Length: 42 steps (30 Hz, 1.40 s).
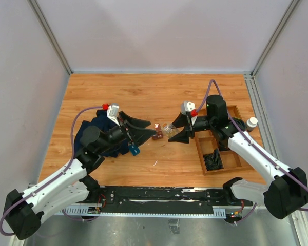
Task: Sort the pills into containers
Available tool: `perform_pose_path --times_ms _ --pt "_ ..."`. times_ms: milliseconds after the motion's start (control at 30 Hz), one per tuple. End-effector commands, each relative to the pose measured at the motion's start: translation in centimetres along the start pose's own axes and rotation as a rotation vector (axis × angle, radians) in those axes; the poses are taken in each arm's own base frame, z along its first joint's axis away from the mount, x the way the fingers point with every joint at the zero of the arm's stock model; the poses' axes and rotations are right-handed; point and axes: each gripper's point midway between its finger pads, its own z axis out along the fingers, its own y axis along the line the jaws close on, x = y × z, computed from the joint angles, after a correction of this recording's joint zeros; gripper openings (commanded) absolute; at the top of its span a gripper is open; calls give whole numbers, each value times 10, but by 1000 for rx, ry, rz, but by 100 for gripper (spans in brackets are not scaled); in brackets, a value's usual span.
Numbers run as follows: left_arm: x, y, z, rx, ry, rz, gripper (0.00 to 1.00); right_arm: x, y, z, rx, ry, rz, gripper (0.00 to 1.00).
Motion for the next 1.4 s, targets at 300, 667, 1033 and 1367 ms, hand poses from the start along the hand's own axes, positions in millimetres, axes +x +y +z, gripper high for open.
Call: perform_pose_path --times_ms 300,667,1033,1367 --pt "-14 25 30 -429 6 8 85 3 -25 -2 94 41 -14 2" --pt "-2 18 51 -384 74 22 65 2 -25 -3 94 42 -16 2" --pt "7 10 58 -351 101 19 61 3 -25 -3 96 47 -15 2" --pt "14 13 62 -362 139 35 52 3 -26 -3 100 50 -16 2"
